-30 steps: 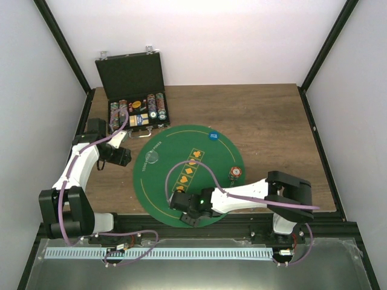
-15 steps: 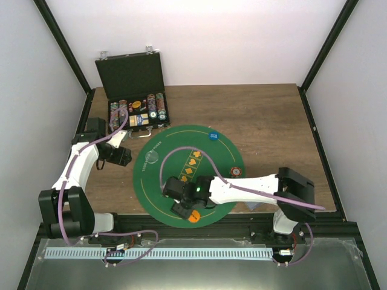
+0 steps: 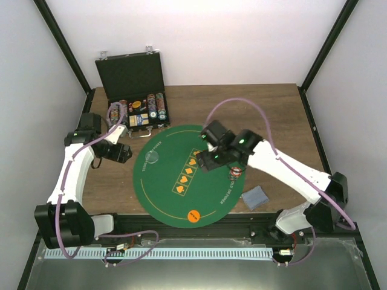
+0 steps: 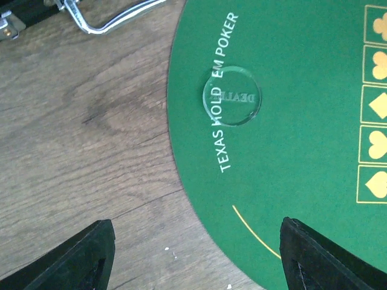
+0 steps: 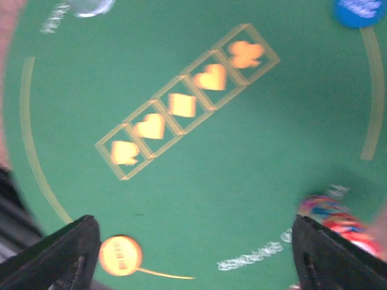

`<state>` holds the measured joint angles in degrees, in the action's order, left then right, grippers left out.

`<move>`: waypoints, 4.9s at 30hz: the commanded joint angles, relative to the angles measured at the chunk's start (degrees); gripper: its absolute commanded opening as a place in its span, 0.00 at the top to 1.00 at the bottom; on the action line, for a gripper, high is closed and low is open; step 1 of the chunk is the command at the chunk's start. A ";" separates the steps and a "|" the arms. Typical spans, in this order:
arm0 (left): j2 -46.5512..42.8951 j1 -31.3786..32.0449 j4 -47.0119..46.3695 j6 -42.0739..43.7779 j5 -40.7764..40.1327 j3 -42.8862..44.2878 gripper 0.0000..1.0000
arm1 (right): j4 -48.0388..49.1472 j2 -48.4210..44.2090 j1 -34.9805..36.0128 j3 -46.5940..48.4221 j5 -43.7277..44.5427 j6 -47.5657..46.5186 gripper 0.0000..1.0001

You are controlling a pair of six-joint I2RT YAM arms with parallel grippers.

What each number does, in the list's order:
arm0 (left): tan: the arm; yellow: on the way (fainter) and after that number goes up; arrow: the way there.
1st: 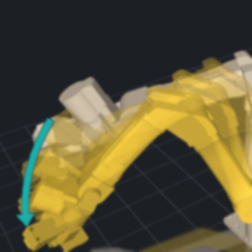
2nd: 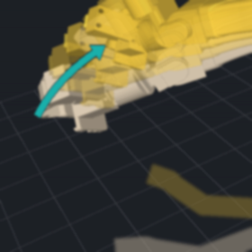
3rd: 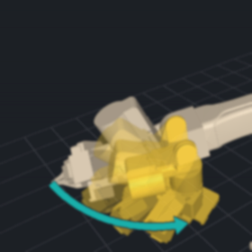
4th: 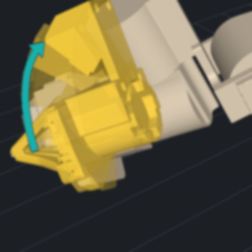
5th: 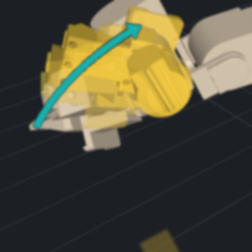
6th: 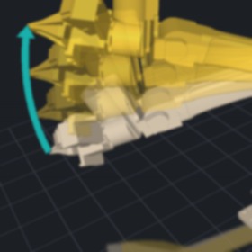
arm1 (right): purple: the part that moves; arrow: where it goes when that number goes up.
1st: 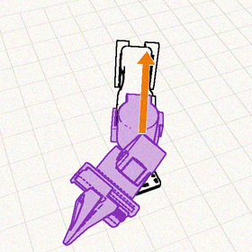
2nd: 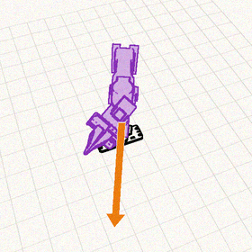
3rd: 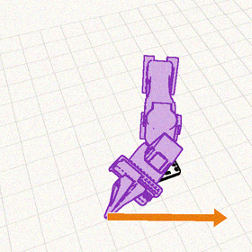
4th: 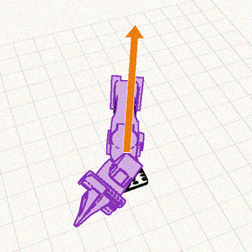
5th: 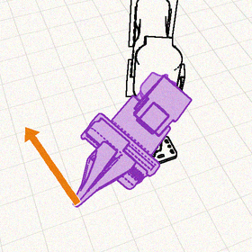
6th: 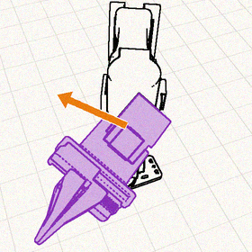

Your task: Distribute texas hold em gaming equipment

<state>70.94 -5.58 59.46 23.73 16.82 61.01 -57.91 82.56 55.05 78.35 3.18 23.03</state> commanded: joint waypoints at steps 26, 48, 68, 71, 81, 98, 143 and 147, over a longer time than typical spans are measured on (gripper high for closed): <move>14.10 4.47 1.16 2.33 2.61 11.75 0.24 | 0.18 6.72 -24.54 -17.07 -5.65 -2.01 0.13; 16.68 4.51 1.03 2.95 1.28 14.07 0.24 | -2.95 9.22 -24.53 -13.14 -5.36 -3.84 0.85; 17.80 4.50 1.52 2.73 2.01 14.65 0.24 | -7.10 17.57 -26.09 5.44 -3.15 -11.18 0.99; 17.19 4.56 1.38 2.99 1.72 13.93 0.24 | -6.36 22.40 -27.97 11.00 -4.03 -13.63 0.99; 16.17 4.47 1.00 2.60 1.42 12.05 0.24 | -6.60 39.83 -31.01 24.81 -6.02 -19.06 0.99; 16.24 4.51 0.83 2.63 1.20 11.50 0.24 | -9.42 52.08 -31.32 32.61 -3.16 -17.83 0.94; 11.63 4.51 2.99 2.94 2.25 12.36 0.20 | -5.06 38.30 -31.25 36.60 -3.79 -13.77 0.00; 10.26 4.56 2.87 2.73 2.33 11.75 0.20 | 1.37 32.04 -31.23 27.92 -4.07 -8.57 0.00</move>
<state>83.29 -1.23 62.26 26.26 18.26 72.84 -62.06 119.31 24.16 112.97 -1.83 8.80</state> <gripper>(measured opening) 0.801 0.999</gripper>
